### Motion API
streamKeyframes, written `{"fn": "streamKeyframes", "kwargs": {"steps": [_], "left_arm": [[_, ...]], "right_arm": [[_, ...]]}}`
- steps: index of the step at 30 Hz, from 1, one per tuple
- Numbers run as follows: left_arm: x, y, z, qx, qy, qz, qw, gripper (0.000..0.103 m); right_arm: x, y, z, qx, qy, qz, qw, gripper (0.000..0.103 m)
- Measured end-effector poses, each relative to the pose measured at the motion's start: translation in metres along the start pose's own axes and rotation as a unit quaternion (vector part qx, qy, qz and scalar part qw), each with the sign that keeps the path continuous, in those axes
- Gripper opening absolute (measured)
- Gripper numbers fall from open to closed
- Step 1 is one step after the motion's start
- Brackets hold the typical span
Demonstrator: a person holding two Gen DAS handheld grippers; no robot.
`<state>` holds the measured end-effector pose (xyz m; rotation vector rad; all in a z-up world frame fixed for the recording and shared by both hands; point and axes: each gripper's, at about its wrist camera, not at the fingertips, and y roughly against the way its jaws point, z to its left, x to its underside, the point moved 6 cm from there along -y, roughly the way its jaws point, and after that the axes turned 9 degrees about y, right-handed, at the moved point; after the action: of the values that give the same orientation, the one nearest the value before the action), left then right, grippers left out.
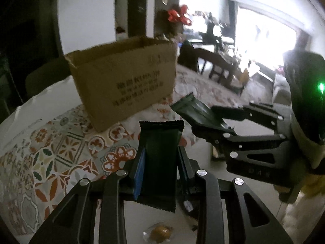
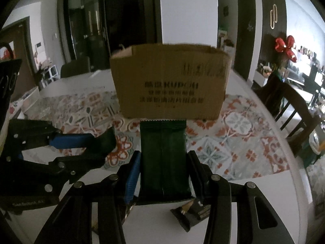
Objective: Organize snacks
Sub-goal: 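Lift both dark green packs into the box and open both tools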
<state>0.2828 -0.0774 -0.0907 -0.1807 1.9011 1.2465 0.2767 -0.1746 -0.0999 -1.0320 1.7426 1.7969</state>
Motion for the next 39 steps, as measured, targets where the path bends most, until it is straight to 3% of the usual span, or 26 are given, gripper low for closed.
{"fn": "streamKeyframes", "kwargs": {"steps": [7, 20, 30, 39], "left_arm": [[-0.023, 0.025, 0.002, -0.011, 0.040, -0.060, 0.9974, 0.031], [-0.064, 0.038, 0.010, -0.039, 0.066, -0.117, 0.9902, 0.031], [-0.115, 0.032, 0.023, -0.065, 0.057, -0.157, 0.9839, 0.031], [-0.157, 0.014, 0.036, -0.075, 0.060, -0.163, 0.9819, 0.031]], "right_arm": [[-0.022, 0.025, -0.008, 0.015, 0.001, -0.047, 0.999, 0.047], [-0.062, 0.045, -0.029, 0.030, -0.013, -0.108, 0.994, 0.047], [-0.108, 0.031, -0.056, 0.018, -0.034, -0.130, 0.991, 0.047], [-0.149, 0.008, -0.077, 0.009, -0.033, -0.137, 0.990, 0.047]]}}
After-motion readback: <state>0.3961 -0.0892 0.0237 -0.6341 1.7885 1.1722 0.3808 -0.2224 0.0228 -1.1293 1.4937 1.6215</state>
